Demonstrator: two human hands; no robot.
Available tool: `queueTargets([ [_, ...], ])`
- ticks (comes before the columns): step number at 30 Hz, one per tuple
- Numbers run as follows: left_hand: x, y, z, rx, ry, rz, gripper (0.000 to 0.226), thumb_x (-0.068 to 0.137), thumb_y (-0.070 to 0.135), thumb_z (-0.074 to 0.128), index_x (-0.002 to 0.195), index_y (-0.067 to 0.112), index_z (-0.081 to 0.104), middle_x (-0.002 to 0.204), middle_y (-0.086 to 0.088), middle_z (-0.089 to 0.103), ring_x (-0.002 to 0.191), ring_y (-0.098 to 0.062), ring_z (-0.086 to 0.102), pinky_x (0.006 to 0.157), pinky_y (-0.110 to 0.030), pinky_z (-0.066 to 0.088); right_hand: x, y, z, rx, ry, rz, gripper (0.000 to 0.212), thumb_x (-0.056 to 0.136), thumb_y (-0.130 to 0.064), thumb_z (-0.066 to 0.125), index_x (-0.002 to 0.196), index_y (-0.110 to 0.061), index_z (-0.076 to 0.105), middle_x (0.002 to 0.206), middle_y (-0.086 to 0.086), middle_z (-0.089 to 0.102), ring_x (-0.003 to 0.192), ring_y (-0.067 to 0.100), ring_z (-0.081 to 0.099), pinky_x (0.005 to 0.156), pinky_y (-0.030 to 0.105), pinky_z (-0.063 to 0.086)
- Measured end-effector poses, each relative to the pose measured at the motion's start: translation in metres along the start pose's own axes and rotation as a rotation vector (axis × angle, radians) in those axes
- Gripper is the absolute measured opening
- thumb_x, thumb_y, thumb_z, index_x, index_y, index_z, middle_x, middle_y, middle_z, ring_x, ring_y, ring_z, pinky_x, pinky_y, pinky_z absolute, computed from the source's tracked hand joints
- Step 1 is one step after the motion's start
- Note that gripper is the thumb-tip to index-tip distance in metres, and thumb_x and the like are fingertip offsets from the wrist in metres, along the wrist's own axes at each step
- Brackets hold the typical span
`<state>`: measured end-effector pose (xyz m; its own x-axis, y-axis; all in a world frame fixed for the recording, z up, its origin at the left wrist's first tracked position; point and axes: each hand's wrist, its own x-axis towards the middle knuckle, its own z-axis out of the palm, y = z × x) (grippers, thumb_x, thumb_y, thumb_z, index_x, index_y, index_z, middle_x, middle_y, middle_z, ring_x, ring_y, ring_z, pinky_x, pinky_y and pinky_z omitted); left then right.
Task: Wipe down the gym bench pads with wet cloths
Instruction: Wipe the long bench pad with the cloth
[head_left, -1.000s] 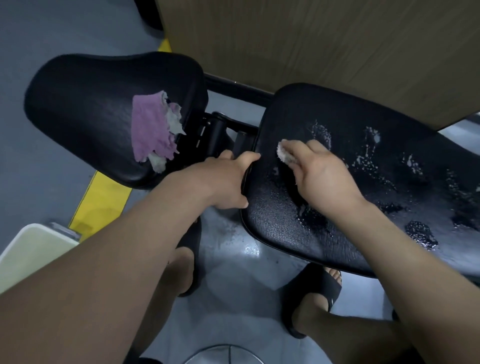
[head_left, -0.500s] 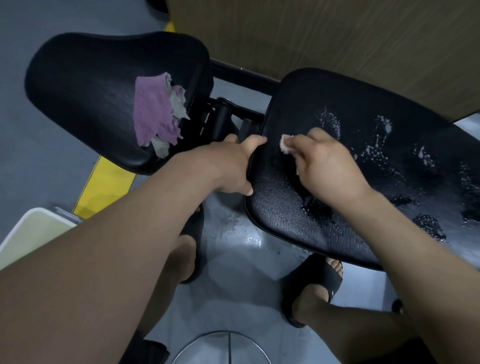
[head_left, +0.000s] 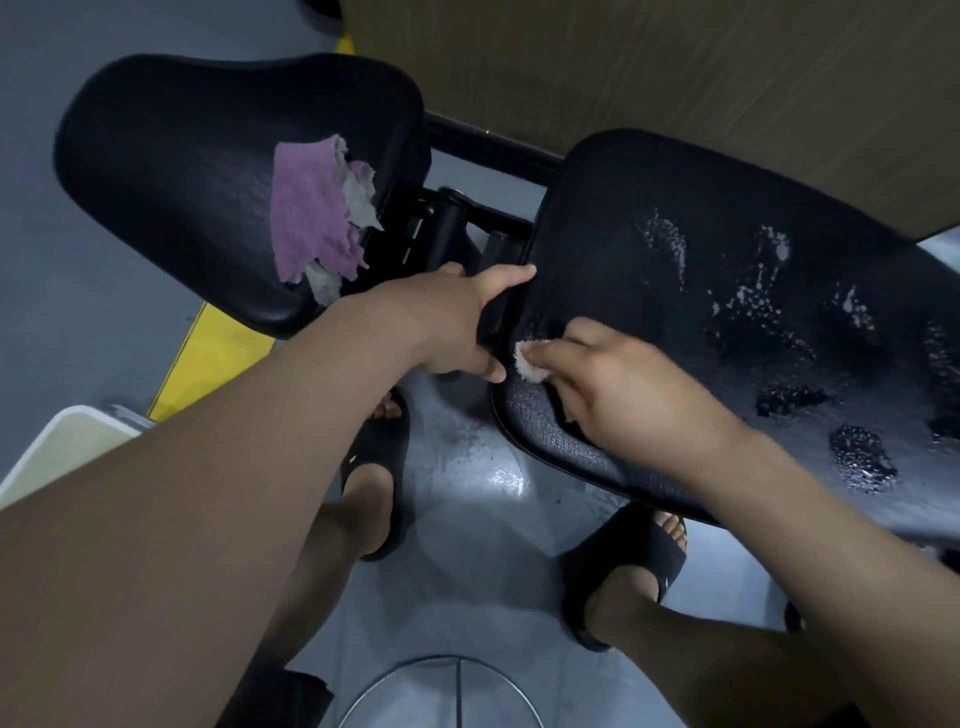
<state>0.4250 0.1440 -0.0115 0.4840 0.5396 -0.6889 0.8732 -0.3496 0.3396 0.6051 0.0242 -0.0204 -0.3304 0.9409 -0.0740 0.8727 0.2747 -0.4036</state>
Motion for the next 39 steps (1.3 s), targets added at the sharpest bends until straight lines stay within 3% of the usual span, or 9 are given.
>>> queueTargets([
  [6,0.003,0.003,-0.001,0.001,0.026,0.020,0.113,0.081,0.044,0.084,0.155,0.059,0.000,0.158,-0.009,0.028,0.130,-0.030,0.051,0.106,-0.046,0.047,0.006,0.026,-0.003,-0.129,0.206,0.191,0.020,0.094,-0.007,0.061,0.111,-0.013,0.070,0.088,0.012,0.053,0.063,0.039,0.057,0.056,0.045,0.055],
  [11,0.004,-0.002,0.002,0.015,0.021,0.023,0.111,0.083,0.050,0.080,0.152,0.063,-0.006,0.156,-0.009,0.031,0.131,-0.029,0.049,0.106,-0.044,0.046,-0.013,-0.014,0.010,-0.026,-0.081,-0.028,0.028,0.095,-0.013,0.054,0.119,-0.020,0.066,0.092,0.005,0.050,0.065,0.032,0.057,0.056,0.043,0.054],
  [14,0.006,0.000,0.000,0.030,0.028,0.022,0.113,0.082,0.048,0.082,0.153,0.061,-0.005,0.156,-0.009,0.032,0.131,-0.030,0.050,0.106,-0.044,0.047,-0.005,0.006,0.004,-0.035,0.019,0.072,0.034,0.094,-0.024,0.044,0.119,-0.024,0.067,0.093,0.008,0.053,0.066,0.037,0.059,0.058,0.045,0.056],
  [16,0.006,0.001,0.000,0.035,0.034,0.022,0.114,0.081,0.045,0.083,0.155,0.059,-0.004,0.158,-0.009,0.031,0.133,-0.031,0.049,0.107,-0.044,0.046,-0.003,0.017,-0.003,-0.072,0.075,0.171,0.033,0.096,-0.022,0.051,0.124,-0.021,0.067,0.096,0.012,0.054,0.069,0.040,0.061,0.062,0.047,0.058],
  [21,0.001,0.004,0.002,0.053,0.050,0.002,0.113,0.083,0.045,0.081,0.155,0.058,-0.005,0.161,-0.010,0.027,0.137,-0.032,0.046,0.108,-0.047,0.046,-0.015,0.015,-0.017,-0.049,-0.208,0.153,0.067,0.096,-0.021,0.062,0.157,-0.020,0.035,0.121,0.009,0.045,0.094,0.029,0.059,0.086,0.042,0.054],
  [28,-0.021,0.010,0.020,0.001,0.148,-0.030,0.099,0.090,0.043,0.074,0.158,0.052,0.003,0.164,-0.013,0.023,0.140,-0.034,0.043,0.111,-0.047,0.044,-0.011,0.004,-0.005,-0.115,0.031,0.111,0.037,0.093,-0.012,0.063,0.129,-0.009,0.061,0.101,0.017,0.058,0.078,0.042,0.063,0.070,0.048,0.058],
  [32,-0.036,0.004,0.027,0.024,0.118,-0.064,0.087,0.098,0.036,0.065,0.160,0.047,0.006,0.166,-0.013,0.017,0.140,-0.035,0.042,0.109,-0.043,0.045,-0.031,-0.022,0.012,-0.083,0.025,-0.027,0.020,0.092,-0.013,0.060,0.110,-0.009,0.066,0.086,0.011,0.053,0.063,0.036,0.057,0.056,0.044,0.053],
  [36,-0.047,0.002,0.037,-0.002,0.124,-0.026,0.078,0.100,0.037,0.061,0.161,0.044,0.013,0.165,-0.015,0.023,0.141,-0.035,0.041,0.113,-0.042,0.041,-0.048,-0.032,0.014,-0.068,-0.073,-0.069,0.024,0.091,-0.018,0.061,0.115,-0.018,0.068,0.087,0.006,0.052,0.063,0.033,0.057,0.054,0.042,0.053],
  [39,-0.048,0.004,0.047,-0.040,0.150,0.013,0.075,0.099,0.038,0.061,0.161,0.041,0.018,0.158,-0.015,0.035,0.140,-0.033,0.043,0.115,-0.043,0.038,-0.032,-0.021,0.009,-0.110,0.048,0.031,0.025,0.088,-0.009,0.061,0.110,-0.018,0.069,0.086,0.009,0.052,0.064,0.037,0.058,0.055,0.044,0.055],
])
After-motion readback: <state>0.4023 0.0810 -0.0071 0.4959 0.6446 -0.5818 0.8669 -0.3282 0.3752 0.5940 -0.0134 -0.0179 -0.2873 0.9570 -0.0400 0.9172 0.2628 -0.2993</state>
